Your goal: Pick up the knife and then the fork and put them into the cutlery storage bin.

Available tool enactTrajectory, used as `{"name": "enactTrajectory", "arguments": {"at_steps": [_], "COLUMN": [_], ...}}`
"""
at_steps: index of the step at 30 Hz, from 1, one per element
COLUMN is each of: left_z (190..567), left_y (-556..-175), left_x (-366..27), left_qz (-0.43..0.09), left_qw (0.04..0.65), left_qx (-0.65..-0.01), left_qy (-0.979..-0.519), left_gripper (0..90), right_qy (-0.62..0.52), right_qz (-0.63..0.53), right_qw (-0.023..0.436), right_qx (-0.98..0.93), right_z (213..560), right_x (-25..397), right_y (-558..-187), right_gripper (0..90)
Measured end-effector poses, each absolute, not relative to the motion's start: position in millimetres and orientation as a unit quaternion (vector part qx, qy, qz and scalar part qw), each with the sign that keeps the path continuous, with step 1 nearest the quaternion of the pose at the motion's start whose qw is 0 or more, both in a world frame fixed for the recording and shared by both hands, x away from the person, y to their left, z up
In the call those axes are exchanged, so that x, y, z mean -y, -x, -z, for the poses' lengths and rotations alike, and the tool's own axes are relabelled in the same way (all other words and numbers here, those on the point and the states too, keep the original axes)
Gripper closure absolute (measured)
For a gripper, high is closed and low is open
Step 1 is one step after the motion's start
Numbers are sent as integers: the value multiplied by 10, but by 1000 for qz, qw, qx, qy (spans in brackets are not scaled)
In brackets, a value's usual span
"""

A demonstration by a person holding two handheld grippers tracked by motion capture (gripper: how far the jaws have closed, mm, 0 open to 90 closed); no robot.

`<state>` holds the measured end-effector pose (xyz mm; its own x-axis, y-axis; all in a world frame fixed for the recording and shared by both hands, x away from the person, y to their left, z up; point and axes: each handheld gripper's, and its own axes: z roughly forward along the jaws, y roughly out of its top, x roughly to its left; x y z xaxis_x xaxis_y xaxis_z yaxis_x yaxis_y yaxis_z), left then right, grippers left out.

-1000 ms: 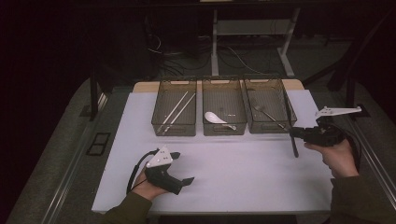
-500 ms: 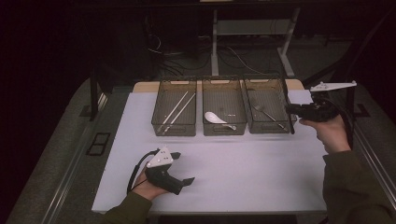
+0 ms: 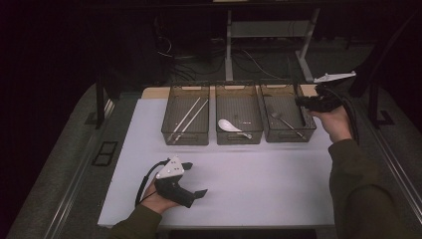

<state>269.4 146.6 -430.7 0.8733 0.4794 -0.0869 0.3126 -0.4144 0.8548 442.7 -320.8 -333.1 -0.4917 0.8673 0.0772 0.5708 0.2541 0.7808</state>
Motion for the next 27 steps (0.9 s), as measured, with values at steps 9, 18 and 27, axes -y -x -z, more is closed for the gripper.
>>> {"name": "enactTrajectory", "arguments": {"at_steps": [9,18,27], "left_z": [4306,4305,4304], "left_y": [-2695,-2687,-2685], "left_x": [-1468,-1458,-1460], "left_qz": [-84,-84,-84], "left_qw": [487,488,489], "left_qx": [-236,-235,-236], "left_qy": [-836,-836,-835], "left_gripper": [0,0,0], "right_qy": [-485,-497,-512], "right_qz": [-346,-310,-268], "right_qw": [175,158,147], "right_qx": [-784,-795,-802], "right_z": [3616,3715,3856], "right_x": [3188,3171,3170], "right_y": [-4616,-4657,-4704], "right_gripper": [800,800,798]}}
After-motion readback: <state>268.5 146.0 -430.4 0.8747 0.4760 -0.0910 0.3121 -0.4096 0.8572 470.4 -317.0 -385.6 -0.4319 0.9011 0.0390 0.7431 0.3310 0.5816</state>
